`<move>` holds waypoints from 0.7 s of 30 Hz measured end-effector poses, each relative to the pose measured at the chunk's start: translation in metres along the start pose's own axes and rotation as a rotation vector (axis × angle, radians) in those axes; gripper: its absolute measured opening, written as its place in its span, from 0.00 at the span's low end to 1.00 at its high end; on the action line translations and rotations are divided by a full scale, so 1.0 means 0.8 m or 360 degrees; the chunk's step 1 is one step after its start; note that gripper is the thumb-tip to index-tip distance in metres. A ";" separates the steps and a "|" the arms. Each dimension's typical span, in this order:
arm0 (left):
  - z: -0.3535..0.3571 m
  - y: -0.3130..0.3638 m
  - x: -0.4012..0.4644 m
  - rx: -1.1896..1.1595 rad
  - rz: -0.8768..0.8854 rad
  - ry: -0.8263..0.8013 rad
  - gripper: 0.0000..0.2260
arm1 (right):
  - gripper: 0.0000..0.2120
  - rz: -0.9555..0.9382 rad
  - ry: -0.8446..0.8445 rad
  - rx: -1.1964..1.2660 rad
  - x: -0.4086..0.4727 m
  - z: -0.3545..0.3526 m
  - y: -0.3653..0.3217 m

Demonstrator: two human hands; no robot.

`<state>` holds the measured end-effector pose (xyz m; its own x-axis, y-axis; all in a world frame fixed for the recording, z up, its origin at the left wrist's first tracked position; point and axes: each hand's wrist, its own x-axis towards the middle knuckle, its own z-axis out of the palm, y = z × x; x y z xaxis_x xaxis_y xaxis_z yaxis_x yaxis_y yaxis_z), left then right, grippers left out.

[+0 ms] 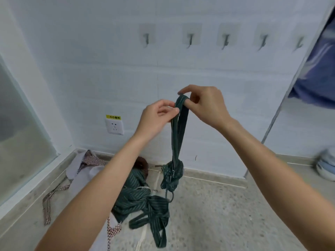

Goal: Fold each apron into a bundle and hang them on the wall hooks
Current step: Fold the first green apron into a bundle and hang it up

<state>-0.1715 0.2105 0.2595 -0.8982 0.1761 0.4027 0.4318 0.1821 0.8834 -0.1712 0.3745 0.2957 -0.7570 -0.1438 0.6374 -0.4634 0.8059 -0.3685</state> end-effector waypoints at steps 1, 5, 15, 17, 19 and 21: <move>-0.008 0.000 0.021 0.0078 0.0049 -0.0035 0.04 | 0.07 -0.0030 -0.0019 -0.0078 0.016 0.003 0.002; -0.044 0.002 0.086 0.0371 0.0325 -0.0023 0.05 | 0.06 0.0240 -0.0496 0.0551 0.073 0.000 0.007; -0.091 -0.001 0.194 0.0856 0.1051 0.0262 0.05 | 0.09 -0.0025 0.0238 -0.0397 0.160 0.035 -0.011; -0.090 -0.003 0.205 0.0766 0.1047 0.0318 0.06 | 0.07 -0.0200 0.0404 -0.0671 0.171 0.046 -0.020; -0.091 -0.003 0.214 0.0574 0.0939 0.0305 0.06 | 0.04 -0.0144 0.0407 -0.0367 0.184 0.051 -0.021; -0.095 0.000 0.223 0.0342 0.0819 0.0264 0.07 | 0.05 0.0116 0.0156 0.0361 0.198 0.046 -0.026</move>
<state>-0.3381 0.1686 0.3501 -0.5615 0.1435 0.8149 0.8078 0.3087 0.5022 -0.2981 0.3137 0.3796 -0.7491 -0.0251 0.6620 -0.5092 0.6611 -0.5510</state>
